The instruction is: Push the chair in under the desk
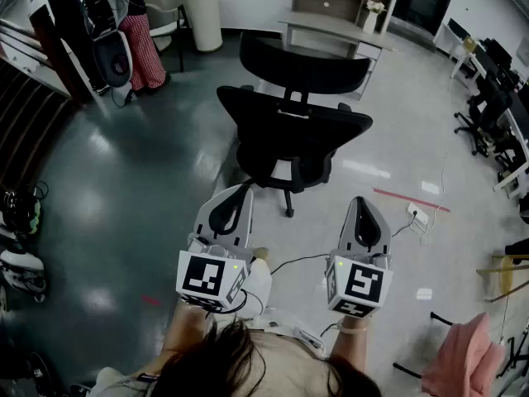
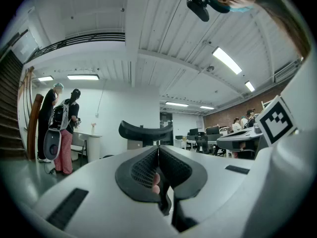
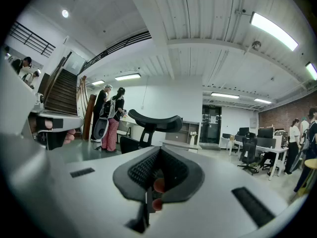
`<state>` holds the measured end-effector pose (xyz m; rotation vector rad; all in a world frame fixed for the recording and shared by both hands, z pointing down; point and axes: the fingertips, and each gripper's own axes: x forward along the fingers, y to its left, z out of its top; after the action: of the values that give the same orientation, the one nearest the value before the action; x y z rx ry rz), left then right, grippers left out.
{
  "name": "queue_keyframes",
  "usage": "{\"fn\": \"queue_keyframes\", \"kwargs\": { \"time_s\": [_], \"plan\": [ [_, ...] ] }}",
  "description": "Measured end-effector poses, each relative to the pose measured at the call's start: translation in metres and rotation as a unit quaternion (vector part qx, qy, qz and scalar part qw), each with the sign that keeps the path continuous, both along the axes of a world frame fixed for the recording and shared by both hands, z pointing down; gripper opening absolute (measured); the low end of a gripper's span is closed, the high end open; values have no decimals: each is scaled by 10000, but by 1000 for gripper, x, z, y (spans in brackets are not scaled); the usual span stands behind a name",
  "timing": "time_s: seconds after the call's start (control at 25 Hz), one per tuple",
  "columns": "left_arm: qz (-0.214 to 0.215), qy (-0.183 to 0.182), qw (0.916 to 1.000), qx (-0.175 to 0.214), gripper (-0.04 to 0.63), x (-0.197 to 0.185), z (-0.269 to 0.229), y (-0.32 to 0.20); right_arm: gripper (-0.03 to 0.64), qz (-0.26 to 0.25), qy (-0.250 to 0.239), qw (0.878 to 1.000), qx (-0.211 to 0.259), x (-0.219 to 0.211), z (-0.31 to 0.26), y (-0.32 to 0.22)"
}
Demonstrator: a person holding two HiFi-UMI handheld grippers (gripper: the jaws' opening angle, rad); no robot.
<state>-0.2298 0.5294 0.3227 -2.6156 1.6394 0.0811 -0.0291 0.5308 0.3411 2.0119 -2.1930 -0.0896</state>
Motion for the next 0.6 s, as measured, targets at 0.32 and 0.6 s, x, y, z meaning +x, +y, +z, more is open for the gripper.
{"fn": "queue_keyframes", "kwargs": {
  "time_s": [0.32, 0.6],
  "plan": [
    [-177, -47, 9998, -43, 12, 0, 6, 30, 23, -41, -5, 10000, 88, 7, -4, 22],
    [-444, -232, 9987, -109, 14, -6, 11, 16, 25, -128, -139, 9998, 26, 11, 2, 7]
  ]
}}
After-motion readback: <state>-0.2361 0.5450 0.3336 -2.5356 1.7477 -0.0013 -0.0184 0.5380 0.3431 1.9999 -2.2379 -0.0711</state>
